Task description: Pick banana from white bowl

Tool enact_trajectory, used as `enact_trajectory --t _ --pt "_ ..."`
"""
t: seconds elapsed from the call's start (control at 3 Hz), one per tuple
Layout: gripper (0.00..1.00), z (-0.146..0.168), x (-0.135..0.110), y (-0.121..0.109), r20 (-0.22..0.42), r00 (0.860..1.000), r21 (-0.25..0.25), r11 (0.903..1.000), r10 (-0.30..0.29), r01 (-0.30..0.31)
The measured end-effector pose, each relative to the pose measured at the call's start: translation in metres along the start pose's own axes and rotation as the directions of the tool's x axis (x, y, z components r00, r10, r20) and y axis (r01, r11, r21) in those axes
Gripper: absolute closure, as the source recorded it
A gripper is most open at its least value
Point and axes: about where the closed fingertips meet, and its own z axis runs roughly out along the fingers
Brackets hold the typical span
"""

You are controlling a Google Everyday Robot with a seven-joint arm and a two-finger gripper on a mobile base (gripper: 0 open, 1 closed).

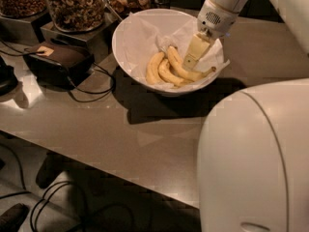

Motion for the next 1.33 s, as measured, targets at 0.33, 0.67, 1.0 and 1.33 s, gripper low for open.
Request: enact_trajectory --t 0.33,0.67,1.0,1.33 --pt "0.42 0.009 -0.003 -0.004 -0.026 1.000 -0.002 0.9998 0.018 -0.018" --pt "0.46 0.020 -0.008 -0.008 -0.052 0.998 -0.014 0.9995 0.028 -0.029" --pt "0.46 0.029 -0.012 -0.011 -0.068 0.997 -0.025 0.9991 0.031 -0.033" --pt "0.47 0.037 -0.017 -0.012 -0.079 0.996 -0.035 0.9988 0.030 -0.033"
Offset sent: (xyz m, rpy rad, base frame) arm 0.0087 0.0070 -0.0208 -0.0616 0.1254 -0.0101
